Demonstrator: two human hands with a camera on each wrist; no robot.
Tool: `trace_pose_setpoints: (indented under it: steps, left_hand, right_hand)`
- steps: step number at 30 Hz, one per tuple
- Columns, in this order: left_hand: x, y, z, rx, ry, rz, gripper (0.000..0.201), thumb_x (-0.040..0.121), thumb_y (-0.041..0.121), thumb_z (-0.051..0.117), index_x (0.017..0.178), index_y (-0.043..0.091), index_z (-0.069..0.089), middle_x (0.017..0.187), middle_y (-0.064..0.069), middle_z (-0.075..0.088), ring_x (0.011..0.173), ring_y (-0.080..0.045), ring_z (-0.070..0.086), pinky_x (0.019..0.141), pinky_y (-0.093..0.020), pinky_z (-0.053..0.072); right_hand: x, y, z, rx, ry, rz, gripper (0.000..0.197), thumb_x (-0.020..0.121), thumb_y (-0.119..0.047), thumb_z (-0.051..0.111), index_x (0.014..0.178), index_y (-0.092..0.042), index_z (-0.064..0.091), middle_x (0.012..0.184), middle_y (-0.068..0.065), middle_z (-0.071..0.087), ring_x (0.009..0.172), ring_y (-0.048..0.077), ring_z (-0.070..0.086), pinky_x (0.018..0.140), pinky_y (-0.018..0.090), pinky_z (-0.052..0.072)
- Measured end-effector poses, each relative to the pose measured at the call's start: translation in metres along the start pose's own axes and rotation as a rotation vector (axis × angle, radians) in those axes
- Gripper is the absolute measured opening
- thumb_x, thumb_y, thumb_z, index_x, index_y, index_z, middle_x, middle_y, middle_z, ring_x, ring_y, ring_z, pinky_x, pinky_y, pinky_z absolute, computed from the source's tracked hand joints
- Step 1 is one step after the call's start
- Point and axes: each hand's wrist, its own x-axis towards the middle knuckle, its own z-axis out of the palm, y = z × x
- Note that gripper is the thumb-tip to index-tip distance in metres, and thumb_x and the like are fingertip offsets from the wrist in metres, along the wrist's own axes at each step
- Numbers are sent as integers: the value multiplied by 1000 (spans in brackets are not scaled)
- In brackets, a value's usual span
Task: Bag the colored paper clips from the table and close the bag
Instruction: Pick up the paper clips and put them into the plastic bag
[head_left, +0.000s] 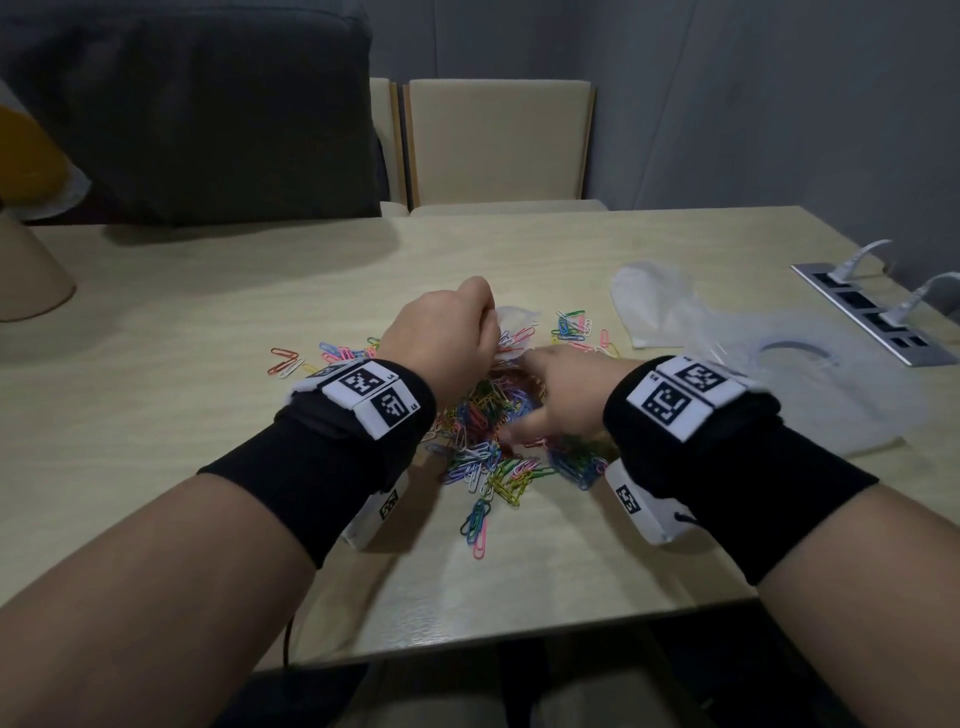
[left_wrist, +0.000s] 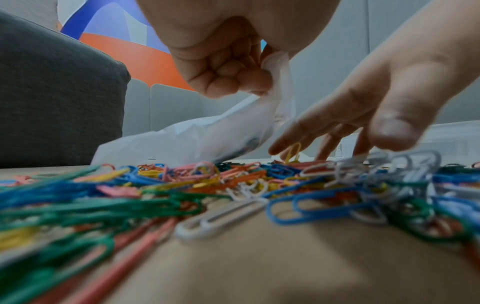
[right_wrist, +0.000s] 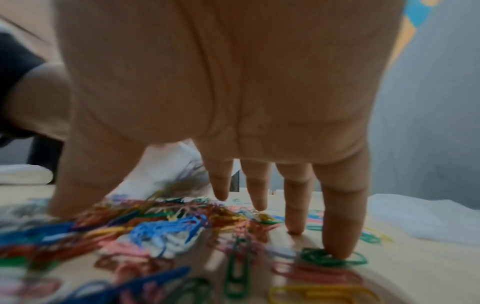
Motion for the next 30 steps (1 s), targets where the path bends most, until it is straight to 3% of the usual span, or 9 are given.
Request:
trace_pose_setpoints:
  steps: [3, 8, 11, 15, 17, 20, 22, 25, 30]
  left_hand:
    - [0, -1, 0, 1, 0, 7, 18, 96, 27, 41, 99, 12, 52, 76, -11, 63, 68, -31, 49, 58, -34, 34]
    - [0, -1, 0, 3, -10, 1, 19, 96, 27, 40, 99, 13, 52, 77, -11, 63, 68, -30, 48, 58, -34, 32]
    - [0, 0, 0, -4, -19, 1, 19, 96, 27, 40, 99, 13, 52, 77, -11, 64, 69, -30, 50, 59, -33, 33]
    - [0, 0, -1, -3, -25, 1, 19, 96, 27, 41, 100, 12, 52, 78, -11, 64, 71, -31, 51, 60, -33, 34]
    - [0, 0, -1, 1, -28, 5, 19, 96, 27, 40, 100, 12, 52, 78, -11, 64, 70, -32, 51, 59, -33, 34]
    - [0, 1, -1, 4, -31, 8, 19, 97, 27, 40, 99, 12, 52, 77, -11, 64, 69, -31, 52, 58, -33, 35]
    - [0, 1, -1, 0, -35, 3, 20, 97, 28, 40, 100, 12, 52, 77, -11, 64, 69, -31, 53, 58, -34, 37]
    - [-1, 1, -1, 0, -35, 3, 20, 97, 28, 40, 100, 13, 52, 77, -11, 65, 70, -32, 54, 59, -34, 39]
    - [0, 1, -1, -7, -21, 8, 20, 97, 28, 41, 101, 12, 52, 78, -13, 64, 72, -34, 55, 60, -37, 41]
  right_hand:
    - [0, -5, 5, -108, 54, 13, 84, 75, -63, 67, 145, -27, 35, 136, 9, 44, 121, 31, 51, 92, 40, 47]
    - [-2, -5, 1, -86, 92, 38, 43, 90, -33, 64, 128, -17, 51, 122, 12, 51, 104, 29, 58, 76, 32, 44]
    - [0, -1, 1, -99, 117, 25, 32, 91, -16, 60, 123, -12, 56, 113, 11, 62, 102, 28, 60, 71, 29, 43]
    - [-1, 5, -2, -58, 128, 54, 30, 90, -15, 60, 120, -13, 60, 114, 8, 65, 104, 26, 60, 73, 26, 41]
    - [-2, 9, -4, 29, 151, 89, 27, 88, -18, 64, 115, -14, 62, 110, 7, 64, 97, 25, 58, 72, 26, 40]
    - [-5, 16, -8, 260, 240, 132, 17, 83, -16, 71, 98, -13, 65, 95, 6, 64, 87, 24, 60, 74, 30, 50]
    - [-5, 20, -12, 582, 301, 150, 11, 80, -9, 74, 89, -10, 68, 89, 7, 67, 85, 26, 67, 80, 37, 58]
    - [-4, 20, -19, 1109, 346, 125, 15, 80, 5, 72, 80, -6, 62, 89, 15, 65, 80, 28, 67, 82, 37, 59]
    - [-2, 7, -25, 1576, 284, -26, 15, 86, 7, 65, 83, -6, 59, 90, 13, 61, 80, 22, 62, 74, 24, 60]
